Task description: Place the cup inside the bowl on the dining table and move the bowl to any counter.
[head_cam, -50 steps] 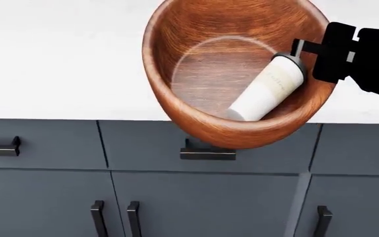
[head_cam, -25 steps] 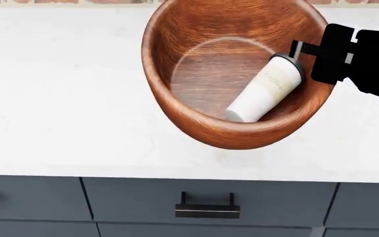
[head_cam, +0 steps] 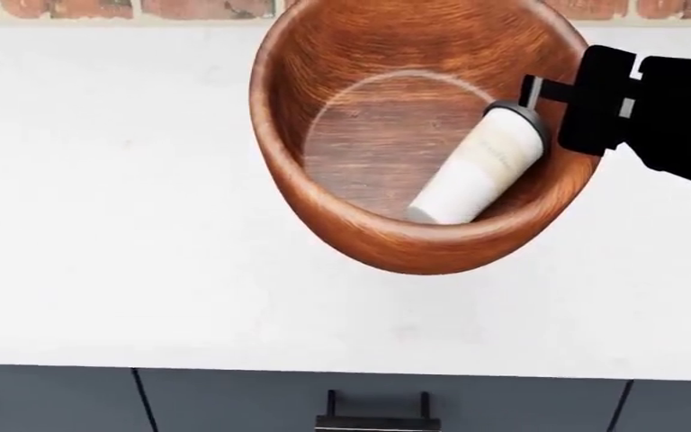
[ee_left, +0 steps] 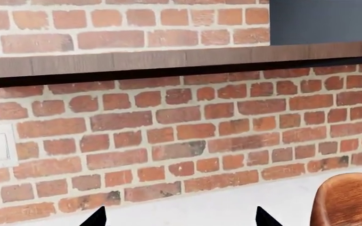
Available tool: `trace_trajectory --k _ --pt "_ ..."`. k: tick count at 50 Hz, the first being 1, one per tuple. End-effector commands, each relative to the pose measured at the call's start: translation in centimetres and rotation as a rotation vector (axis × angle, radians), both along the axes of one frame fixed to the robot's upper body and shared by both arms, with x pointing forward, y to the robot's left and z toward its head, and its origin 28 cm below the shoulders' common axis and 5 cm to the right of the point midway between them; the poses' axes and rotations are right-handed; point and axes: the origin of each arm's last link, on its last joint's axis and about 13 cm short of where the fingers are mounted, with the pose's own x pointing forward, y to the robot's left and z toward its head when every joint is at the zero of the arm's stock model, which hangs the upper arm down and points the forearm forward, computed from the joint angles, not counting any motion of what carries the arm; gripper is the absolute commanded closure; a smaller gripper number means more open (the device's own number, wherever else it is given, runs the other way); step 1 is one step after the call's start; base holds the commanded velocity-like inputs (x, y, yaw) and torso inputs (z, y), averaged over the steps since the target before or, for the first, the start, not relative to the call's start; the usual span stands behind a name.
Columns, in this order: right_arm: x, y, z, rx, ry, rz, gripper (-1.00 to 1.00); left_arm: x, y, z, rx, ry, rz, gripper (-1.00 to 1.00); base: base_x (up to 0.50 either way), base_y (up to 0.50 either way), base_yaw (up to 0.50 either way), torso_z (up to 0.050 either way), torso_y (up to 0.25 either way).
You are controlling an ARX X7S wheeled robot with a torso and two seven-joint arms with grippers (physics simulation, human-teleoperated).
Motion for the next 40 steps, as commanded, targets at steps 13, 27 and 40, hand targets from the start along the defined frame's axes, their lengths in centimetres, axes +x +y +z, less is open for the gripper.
trace_trajectory --k 13,27,40 --pt "-0.1 0.1 0.2 0.002 -0.018 0.003 1.0 0.0 0.1 0.0 -0.003 -0.006 0.0 -1.0 0.39 0.0 0.0 0.0 0.002" --pt "1.4 1.6 -1.4 0.001 0.029 0.006 1.0 -0.4 0.2 -0.3 -0.015 -0.008 0.004 -1.0 0.04 0.0 0.0 0.001 0.001" --pt "2.9 3.4 -3.6 0.0 0.087 0.035 1.0 -0.9 0.3 -0.2 -0.027 -0.014 0.011 -1.0 0.0 0.0 0.0 0.0 0.001"
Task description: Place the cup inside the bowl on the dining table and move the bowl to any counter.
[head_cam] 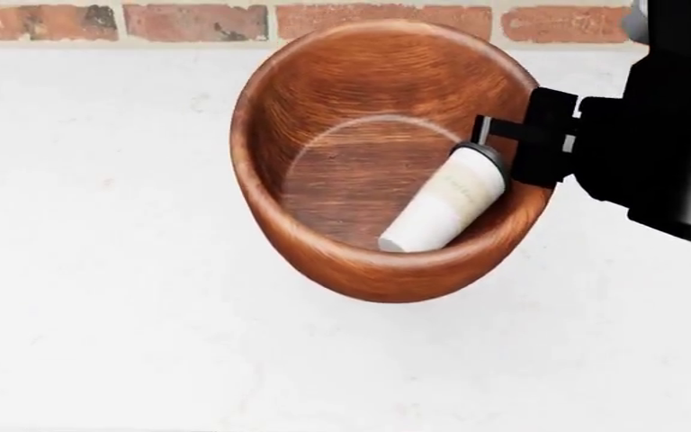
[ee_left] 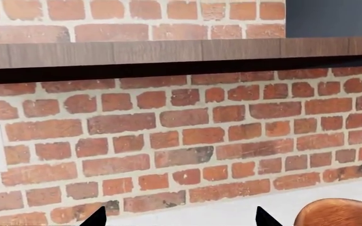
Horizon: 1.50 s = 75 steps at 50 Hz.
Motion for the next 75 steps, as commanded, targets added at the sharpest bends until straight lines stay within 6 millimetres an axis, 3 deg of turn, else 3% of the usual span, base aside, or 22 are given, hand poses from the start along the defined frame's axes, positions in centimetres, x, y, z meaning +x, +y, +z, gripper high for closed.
trace_trajectory --k 1,26,60,70,71,75 --pt "1.0 1.4 -1.1 0.01 0.017 0.032 1.0 -0.3 0.1 0.2 -0.013 -0.013 0.007 -1.0 0.0 0.0 0.0 0.0 0.0" --pt "1.4 2.7 -3.8 -0.032 0.088 0.063 1.0 -1.1 0.8 -0.3 -0.027 -0.013 0.029 -1.0 0.0 0.0 0.0 0.0 0.0" --pt "1.5 3.3 -7.3 -0.059 0.166 0.089 1.0 -0.8 0.4 -0.8 -0.032 -0.012 0.028 -1.0 0.0 0.0 0.0 0.0 0.0" --pt "1.3 3.1 -6.9 -0.059 0.163 0.086 1.0 -0.6 0.4 -1.0 -0.038 -0.013 0.026 -1.0 0.0 0.0 0.0 0.0 0.0" --pt "1.4 3.1 -6.8 -0.059 0.163 0.081 -1.0 -0.7 0.4 -1.0 -0.038 -0.012 0.025 -1.0 0.0 0.0 0.0 0.0 0.0" --pt "1.4 3.0 -6.3 -0.054 0.152 0.082 -1.0 -0.6 0.4 -1.0 -0.038 -0.011 0.025 -1.0 0.0 0.0 0.0 0.0 0.0"
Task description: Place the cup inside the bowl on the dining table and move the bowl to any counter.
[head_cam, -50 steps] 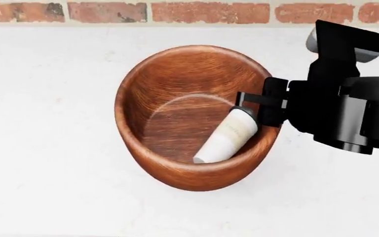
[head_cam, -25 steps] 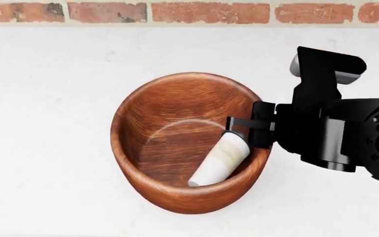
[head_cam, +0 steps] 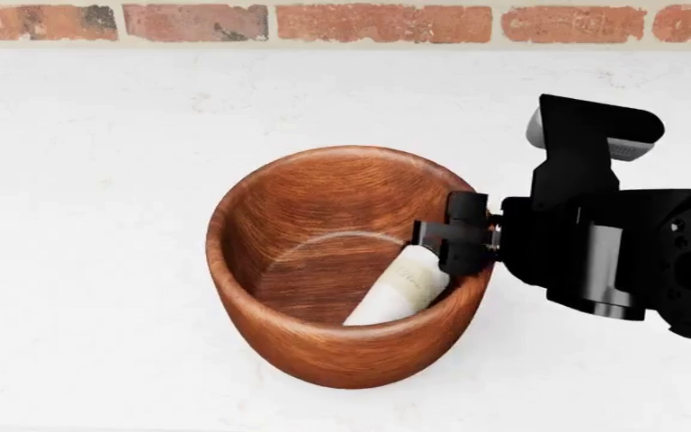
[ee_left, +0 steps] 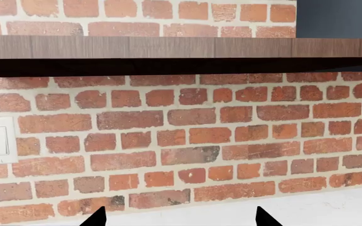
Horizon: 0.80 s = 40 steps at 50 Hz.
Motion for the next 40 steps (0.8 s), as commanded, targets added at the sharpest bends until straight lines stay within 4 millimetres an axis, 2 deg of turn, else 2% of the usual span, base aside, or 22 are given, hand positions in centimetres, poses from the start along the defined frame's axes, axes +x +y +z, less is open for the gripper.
trace_trajectory --k 1,17,20,24,26,28,35,40 --pt "0.0 0.2 0.4 0.015 0.0 0.02 -1.0 0.1 -0.1 0.0 -0.005 -0.008 -0.001 -1.0 0.0 0.0 0.0 0.0 0.0" --pt "-0.4 -0.6 2.2 0.008 -0.11 -0.02 -1.0 0.4 -0.6 0.0 0.001 -0.004 -0.016 -1.0 0.0 0.0 0.0 0.0 0.0" --pt "-0.7 -0.7 2.7 0.009 -0.182 -0.031 -1.0 0.6 -0.7 -0.1 -0.002 -0.005 -0.017 -1.0 0.0 0.0 0.0 0.0 0.0" --pt "-1.6 -0.9 3.4 -0.035 -0.369 -0.036 -1.0 0.5 -0.6 -0.3 -0.019 0.019 -0.016 -1.0 0.0 0.0 0.0 0.0 0.0" --pt "-2.2 -1.0 4.0 0.0 -0.43 -0.043 -1.0 0.5 -0.5 -0.3 -0.015 0.026 -0.013 -1.0 0.0 0.0 0.0 0.0 0.0" --pt "-3.0 -1.1 4.6 -0.052 -0.542 -0.028 -1.0 0.7 -0.5 -0.2 -0.017 0.027 -0.006 -1.0 0.0 0.0 0.0 0.0 0.0" --pt "-4.2 -1.3 5.3 -0.093 -0.685 -0.047 -1.0 0.4 -0.6 -0.5 -0.016 0.034 -0.005 -1.0 0.0 0.0 0.0 0.0 0.0" --pt "-4.9 -2.1 4.8 -0.057 -0.722 -0.066 -1.0 0.2 -0.5 0.0 -0.02 0.03 -0.004 -1.0 0.0 0.0 0.0 0.0 0.0"
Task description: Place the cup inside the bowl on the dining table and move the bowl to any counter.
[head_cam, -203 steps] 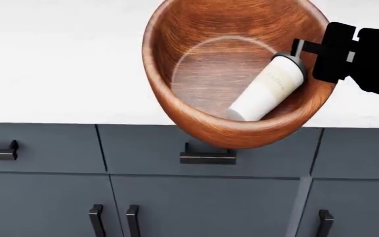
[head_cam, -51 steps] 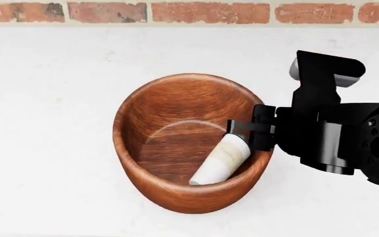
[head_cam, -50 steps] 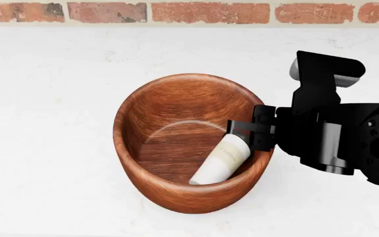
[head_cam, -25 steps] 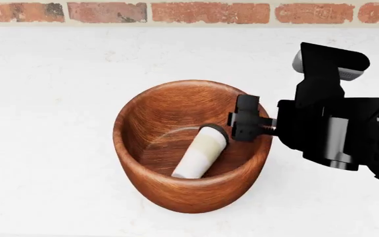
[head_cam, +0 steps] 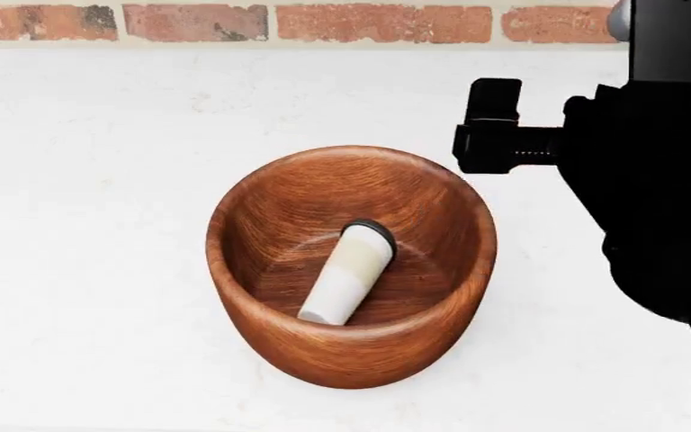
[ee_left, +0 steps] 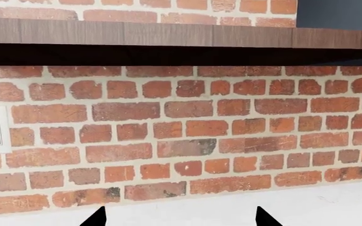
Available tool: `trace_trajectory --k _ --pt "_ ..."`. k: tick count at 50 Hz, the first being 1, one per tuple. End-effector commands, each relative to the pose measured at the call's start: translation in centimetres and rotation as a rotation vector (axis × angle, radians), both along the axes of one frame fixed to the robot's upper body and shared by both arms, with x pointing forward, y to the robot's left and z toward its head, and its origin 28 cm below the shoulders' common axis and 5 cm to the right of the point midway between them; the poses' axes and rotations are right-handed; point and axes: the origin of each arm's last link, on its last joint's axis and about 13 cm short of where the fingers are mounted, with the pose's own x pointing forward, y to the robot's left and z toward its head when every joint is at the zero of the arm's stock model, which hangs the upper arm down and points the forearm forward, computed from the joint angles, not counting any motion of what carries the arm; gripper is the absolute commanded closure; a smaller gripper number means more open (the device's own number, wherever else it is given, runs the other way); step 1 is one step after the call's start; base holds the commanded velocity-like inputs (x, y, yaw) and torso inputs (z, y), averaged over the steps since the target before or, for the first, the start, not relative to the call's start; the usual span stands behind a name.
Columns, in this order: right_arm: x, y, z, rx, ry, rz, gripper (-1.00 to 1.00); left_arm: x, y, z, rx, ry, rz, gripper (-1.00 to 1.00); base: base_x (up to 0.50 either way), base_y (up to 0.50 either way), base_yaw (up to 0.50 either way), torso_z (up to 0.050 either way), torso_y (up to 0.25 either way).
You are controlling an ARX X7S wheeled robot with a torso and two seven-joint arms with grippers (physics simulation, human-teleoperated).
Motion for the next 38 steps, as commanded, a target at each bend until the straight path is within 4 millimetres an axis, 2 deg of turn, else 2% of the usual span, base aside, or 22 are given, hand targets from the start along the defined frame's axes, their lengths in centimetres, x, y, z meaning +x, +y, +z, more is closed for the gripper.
trace_trajectory --k 1,5,6,8,10,11,13,16,19,26,32,38 --pt "-2.3 -1.0 0.6 0.01 -0.205 -0.017 -1.0 -0.2 -0.1 0.4 -0.009 -0.004 0.005 -1.0 0.0 0.0 0.0 0.0 0.0" --pt "-3.3 -0.9 1.0 -0.014 -0.274 -0.022 -1.0 -0.5 0.1 0.6 0.01 0.0 0.009 -1.0 0.0 0.0 0.0 0.0 0.0" --pt "-3.5 -0.8 1.1 0.006 -0.285 -0.034 -1.0 -0.9 0.1 1.0 0.037 0.014 -0.038 -1.0 0.0 0.0 0.0 0.0 0.0" --pt "-3.9 -0.8 1.0 -0.001 -0.317 -0.042 -1.0 -1.3 -0.2 1.3 -0.052 -0.024 -0.014 -1.0 0.0 0.0 0.0 0.0 0.0" --pt "-4.5 -0.8 1.3 0.026 -0.331 -0.051 -1.0 -1.6 -0.3 0.0 -0.045 -0.018 0.012 -1.0 0.0 0.0 0.0 0.0 0.0" --pt "-4.7 -0.8 1.3 0.023 -0.329 -0.047 -1.0 -1.4 -0.4 -0.2 -0.047 -0.009 0.017 -1.0 0.0 0.0 0.0 0.0 0.0" --pt "-5.2 -0.9 1.8 0.002 -0.343 -0.043 -1.0 -0.9 -0.3 -0.2 0.06 -0.008 0.041 -1.0 0.0 0.0 0.0 0.0 0.0" --pt "-5.6 -0.9 3.1 0.003 -0.364 -0.054 -1.0 -0.5 -0.4 1.5 0.152 -0.039 0.051 -1.0 0.0 0.0 0.0 0.0 0.0" --pt "-5.6 -1.0 4.8 -0.003 -0.389 -0.071 -1.0 0.0 -0.2 2.8 0.09 -0.043 0.065 -1.0 0.0 0.0 0.0 0.0 0.0" --pt "-5.6 -1.8 8.4 0.021 -0.457 -0.073 -1.0 0.7 -0.1 6.1 0.081 -0.096 0.089 -1.0 0.0 0.0 0.0 0.0 0.0" --pt "-6.8 -1.1 11.5 0.012 -0.545 -0.037 -1.0 -0.4 -1.2 8.6 0.117 -0.159 0.064 -1.0 0.0 0.0 0.0 0.0 0.0" --pt "-6.8 -1.0 12.4 0.009 -0.549 -0.039 -1.0 -0.2 -1.1 10.2 0.117 -0.175 0.093 -1.0 0.0 0.0 0.0 0.0 0.0"
